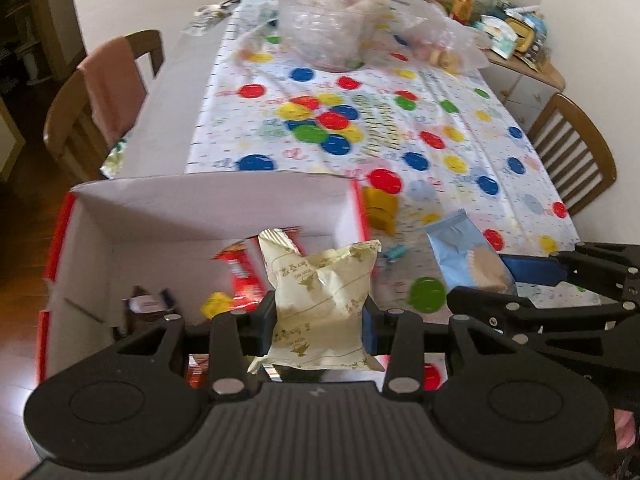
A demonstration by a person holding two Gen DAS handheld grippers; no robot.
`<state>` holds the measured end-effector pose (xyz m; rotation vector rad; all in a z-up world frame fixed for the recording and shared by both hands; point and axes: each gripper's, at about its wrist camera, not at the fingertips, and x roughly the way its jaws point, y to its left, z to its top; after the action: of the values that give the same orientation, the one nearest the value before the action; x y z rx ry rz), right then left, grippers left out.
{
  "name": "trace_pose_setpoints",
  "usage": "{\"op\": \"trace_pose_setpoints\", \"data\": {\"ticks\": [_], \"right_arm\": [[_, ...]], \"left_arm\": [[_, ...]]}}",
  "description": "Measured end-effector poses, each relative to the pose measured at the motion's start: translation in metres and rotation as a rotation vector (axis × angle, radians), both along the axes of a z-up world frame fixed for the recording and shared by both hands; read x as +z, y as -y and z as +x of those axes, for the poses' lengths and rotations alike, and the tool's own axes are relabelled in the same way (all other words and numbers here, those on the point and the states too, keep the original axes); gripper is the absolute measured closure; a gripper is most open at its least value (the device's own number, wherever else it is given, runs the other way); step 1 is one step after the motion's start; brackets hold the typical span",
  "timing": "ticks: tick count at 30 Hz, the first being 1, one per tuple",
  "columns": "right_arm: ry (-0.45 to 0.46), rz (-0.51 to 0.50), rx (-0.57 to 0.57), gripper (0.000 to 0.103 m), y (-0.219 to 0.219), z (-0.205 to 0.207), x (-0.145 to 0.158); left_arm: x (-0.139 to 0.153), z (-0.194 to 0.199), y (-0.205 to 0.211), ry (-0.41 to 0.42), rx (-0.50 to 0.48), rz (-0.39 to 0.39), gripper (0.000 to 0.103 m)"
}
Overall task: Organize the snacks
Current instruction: 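Carry the cream bag and blue cookie packet over the white box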
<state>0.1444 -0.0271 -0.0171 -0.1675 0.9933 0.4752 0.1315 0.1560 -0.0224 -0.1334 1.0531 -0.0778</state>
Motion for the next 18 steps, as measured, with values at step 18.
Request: {"op": "trace_pose_setpoints", "data": {"ticks": [18], "right_arm": [[-0.073, -0.07, 0.071, 0.057, -0.109, 0.005, -0.046]], "left_arm": [[-0.04, 0.001, -0.107, -0.08, 0.113, 0.059, 0.063]]}}
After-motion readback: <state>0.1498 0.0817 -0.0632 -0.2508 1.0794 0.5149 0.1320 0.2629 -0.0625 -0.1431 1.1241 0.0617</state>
